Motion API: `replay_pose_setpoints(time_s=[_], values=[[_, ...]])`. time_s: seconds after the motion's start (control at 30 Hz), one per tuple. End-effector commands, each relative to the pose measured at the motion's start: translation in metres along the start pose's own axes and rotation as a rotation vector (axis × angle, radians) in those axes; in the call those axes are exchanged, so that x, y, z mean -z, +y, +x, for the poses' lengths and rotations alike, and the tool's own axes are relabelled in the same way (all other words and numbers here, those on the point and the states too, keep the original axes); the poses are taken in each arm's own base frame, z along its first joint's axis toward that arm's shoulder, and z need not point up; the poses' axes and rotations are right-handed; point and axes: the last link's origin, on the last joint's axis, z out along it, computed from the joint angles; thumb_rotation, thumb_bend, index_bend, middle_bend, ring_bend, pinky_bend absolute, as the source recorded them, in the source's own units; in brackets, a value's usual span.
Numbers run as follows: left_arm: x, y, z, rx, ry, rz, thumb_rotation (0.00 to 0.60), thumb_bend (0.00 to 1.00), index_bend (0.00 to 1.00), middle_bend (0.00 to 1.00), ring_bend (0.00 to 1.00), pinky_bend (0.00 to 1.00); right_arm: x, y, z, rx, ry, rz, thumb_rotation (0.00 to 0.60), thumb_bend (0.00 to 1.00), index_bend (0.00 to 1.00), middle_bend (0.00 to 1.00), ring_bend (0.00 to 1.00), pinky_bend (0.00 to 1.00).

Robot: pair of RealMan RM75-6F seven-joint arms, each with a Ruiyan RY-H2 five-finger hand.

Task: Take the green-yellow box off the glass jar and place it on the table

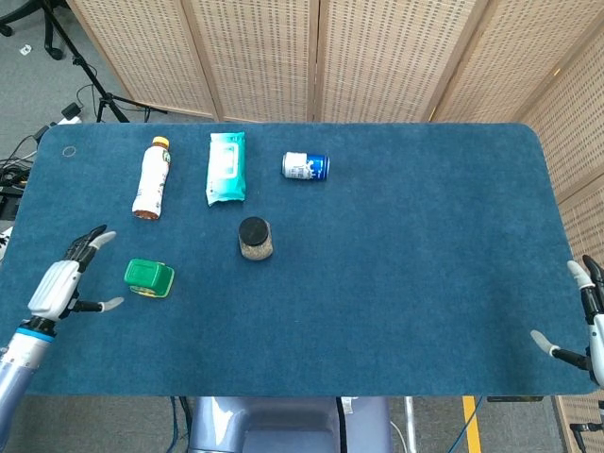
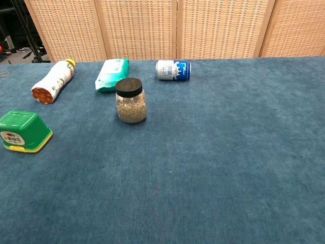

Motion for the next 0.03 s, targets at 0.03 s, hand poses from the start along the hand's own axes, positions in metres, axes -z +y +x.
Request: replay_pose_setpoints(time_s=[0.03], values=[[0.0254,0.0073,0.021,-0.28,0.117,0.114,0.6,0.06,0.0,0.0,0.0,0.0,0.0,0.0002,-0.0002,0.009,0.007,-0.001,0.6,0.0,0.0,0.0,0.0,0.0]])
